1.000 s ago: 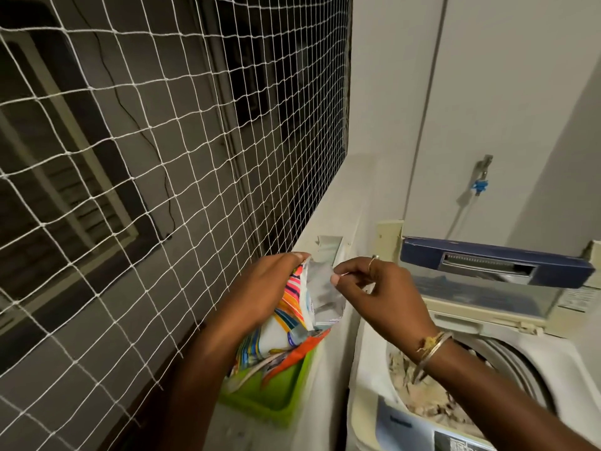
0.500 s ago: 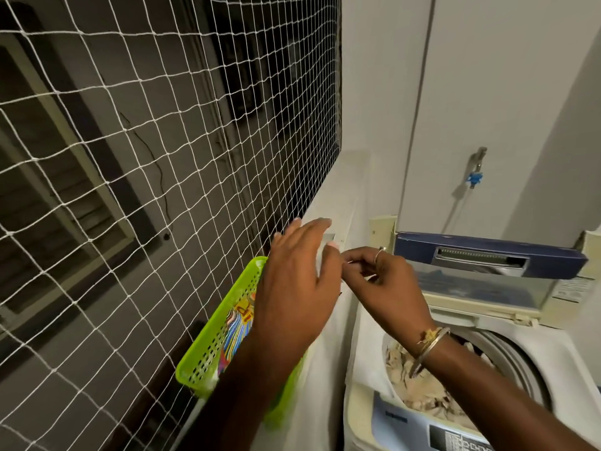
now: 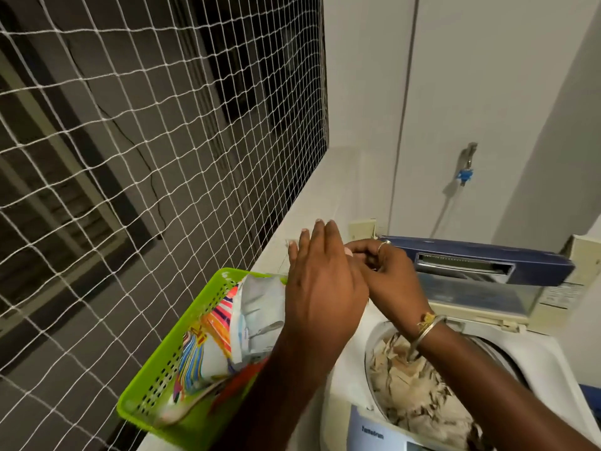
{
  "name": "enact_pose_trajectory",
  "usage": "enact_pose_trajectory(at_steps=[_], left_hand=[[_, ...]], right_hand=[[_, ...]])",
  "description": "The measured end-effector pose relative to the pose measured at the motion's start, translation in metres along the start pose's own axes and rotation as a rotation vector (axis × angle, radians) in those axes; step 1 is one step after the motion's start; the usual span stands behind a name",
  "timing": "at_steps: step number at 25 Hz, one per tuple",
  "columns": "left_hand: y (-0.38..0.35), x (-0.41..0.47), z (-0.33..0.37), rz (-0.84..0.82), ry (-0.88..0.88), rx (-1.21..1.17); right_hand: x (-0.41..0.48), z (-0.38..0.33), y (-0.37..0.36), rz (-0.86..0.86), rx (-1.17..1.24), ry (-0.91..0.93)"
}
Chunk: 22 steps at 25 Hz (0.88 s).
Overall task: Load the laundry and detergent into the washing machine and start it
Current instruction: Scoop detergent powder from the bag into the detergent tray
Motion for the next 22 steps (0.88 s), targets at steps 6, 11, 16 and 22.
enact_pose_trajectory(at_steps=[6,11,16,22], left_hand=[[-0.051,0.001,-0.007,0.28,0.218,-0.351],[-0.103,-0.015,-0.03,0.316,0.461,-0.406],[-0.12,-0.027,-0.031,0.314,0.558,-0.37],[-0.133,-0.03,-0.048,0.306,0.814,-0.503]], right_hand=[[0.043,0.032,0.002,-0.047,-0.016,-0.053],[0.09,0.068,-0.023,-0.114,-0.068,-0.103],[0.126,0.085,-0.064,-0.195,-0.05,-0.113],[0.161,0.077,-0.107,-0.265,-0.192,-0.129]])
Point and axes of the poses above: each hand's wrist, its own x-axis towards the middle knuckle, its own y-axis out of the back of the hand, z = x × y, the point moved 6 cm from there along x, towards the middle knuckle, and after that the axes turned 13 degrees about -y, right-handed, at the moved point
